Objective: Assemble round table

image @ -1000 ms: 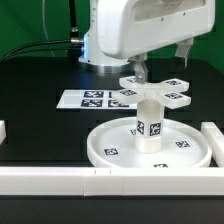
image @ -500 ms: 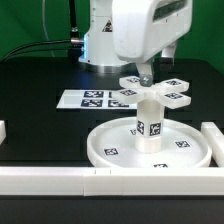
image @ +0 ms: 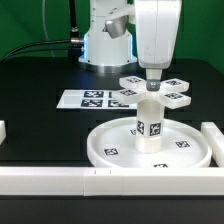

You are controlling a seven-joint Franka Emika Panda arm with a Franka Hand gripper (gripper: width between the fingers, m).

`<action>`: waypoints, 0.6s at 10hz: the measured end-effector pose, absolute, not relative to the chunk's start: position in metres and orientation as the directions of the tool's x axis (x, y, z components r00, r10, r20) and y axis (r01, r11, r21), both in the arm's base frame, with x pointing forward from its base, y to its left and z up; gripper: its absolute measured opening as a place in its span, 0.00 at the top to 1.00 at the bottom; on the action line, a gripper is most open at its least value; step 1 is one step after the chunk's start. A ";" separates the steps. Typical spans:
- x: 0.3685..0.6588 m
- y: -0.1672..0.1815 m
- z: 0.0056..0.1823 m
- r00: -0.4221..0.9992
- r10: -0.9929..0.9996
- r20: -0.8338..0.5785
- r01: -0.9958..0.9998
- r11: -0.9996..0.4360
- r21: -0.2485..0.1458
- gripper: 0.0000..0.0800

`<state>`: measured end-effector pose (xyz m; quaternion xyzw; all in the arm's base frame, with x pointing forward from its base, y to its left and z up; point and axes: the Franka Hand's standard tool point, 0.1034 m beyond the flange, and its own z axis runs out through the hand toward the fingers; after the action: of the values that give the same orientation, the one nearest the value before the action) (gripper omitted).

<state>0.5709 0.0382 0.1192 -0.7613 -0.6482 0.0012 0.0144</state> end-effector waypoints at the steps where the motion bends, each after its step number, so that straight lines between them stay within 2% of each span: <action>1: 0.569 0.038 0.116 0.169 0.986 0.016 0.985 -0.168 -0.027 0.19; 6: 0.564 0.037 0.103 0.171 0.985 0.011 0.985 -0.171 -0.038 0.19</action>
Offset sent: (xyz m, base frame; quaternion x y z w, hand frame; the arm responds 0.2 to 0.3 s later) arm -0.0044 0.0038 -0.0120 -0.0039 0.0154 0.0041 0.9999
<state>0.5643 0.0367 0.1027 -0.7651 -0.6436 0.0079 0.0181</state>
